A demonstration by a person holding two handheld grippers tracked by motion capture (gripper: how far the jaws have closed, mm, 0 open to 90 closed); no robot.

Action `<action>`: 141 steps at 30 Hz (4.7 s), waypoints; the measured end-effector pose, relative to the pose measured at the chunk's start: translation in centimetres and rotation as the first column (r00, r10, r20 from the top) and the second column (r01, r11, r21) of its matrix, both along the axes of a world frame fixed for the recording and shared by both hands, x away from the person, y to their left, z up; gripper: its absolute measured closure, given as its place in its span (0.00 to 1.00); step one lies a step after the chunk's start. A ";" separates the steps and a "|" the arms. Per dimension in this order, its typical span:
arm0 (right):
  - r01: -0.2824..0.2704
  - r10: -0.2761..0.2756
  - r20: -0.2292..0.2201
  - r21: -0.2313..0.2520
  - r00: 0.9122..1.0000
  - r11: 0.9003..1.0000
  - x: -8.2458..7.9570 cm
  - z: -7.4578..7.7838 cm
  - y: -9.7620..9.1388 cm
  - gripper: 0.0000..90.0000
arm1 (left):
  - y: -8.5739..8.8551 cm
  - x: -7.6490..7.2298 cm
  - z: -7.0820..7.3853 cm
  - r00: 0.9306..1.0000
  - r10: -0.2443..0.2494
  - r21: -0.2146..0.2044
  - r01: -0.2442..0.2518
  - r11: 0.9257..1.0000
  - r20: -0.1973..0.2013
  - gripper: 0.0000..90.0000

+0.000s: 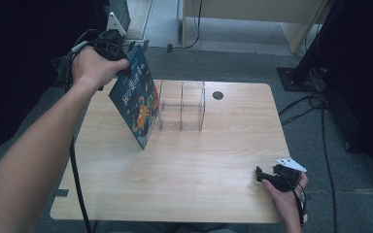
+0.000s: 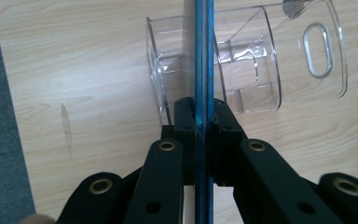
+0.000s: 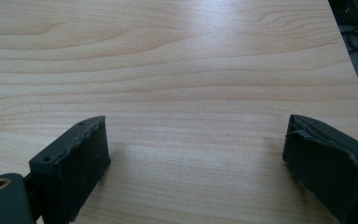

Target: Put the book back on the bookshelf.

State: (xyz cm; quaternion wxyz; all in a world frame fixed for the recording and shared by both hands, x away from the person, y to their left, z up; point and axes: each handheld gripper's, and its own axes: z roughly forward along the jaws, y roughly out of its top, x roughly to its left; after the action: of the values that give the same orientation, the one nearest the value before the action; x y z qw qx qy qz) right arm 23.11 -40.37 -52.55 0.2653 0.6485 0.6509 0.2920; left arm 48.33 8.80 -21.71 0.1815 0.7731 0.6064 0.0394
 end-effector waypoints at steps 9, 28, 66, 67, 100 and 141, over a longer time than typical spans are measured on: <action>0.000 0.000 -0.001 0.000 1.000 1.000 0.0 0.0 0.0 0.07 | -0.1 0.4 -0.3 1.000 0.018 -0.025 -0.018 1.000 -0.004 0.94; -0.001 0.001 0.000 -0.001 1.000 1.000 0.0 0.0 0.0 0.07 | 1.2 1.0 -0.8 0.999 0.036 -0.047 -0.034 0.998 0.038 0.91; -0.001 0.001 0.000 -0.001 1.000 1.000 0.0 0.0 0.0 0.07 | 3.1 0.9 -2.1 0.998 0.054 -0.005 -0.054 0.999 0.024 0.65; -0.001 0.001 -0.001 -0.001 1.000 1.000 0.0 0.0 0.0 0.07 | 3.1 0.9 -2.1 0.998 0.056 -0.010 -0.056 0.998 0.022 0.64; -0.003 0.003 -0.001 -0.002 1.000 1.000 0.0 0.0 0.1 0.07 | 7.0 -0.9 2.0 0.987 0.124 -0.083 -0.133 0.988 -0.106 0.14; -0.003 0.003 -0.001 -0.004 1.000 1.000 0.0 0.0 0.1 0.07 | 14.8 -3.5 -0.9 0.971 0.212 -0.124 -0.224 0.967 -0.107 0.11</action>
State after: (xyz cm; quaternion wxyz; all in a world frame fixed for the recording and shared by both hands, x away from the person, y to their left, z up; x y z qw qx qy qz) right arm 23.12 -40.29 -52.55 0.2659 0.6473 0.6526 0.2905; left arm 44.81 23.56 -22.64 0.1998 0.6886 0.6968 -0.0182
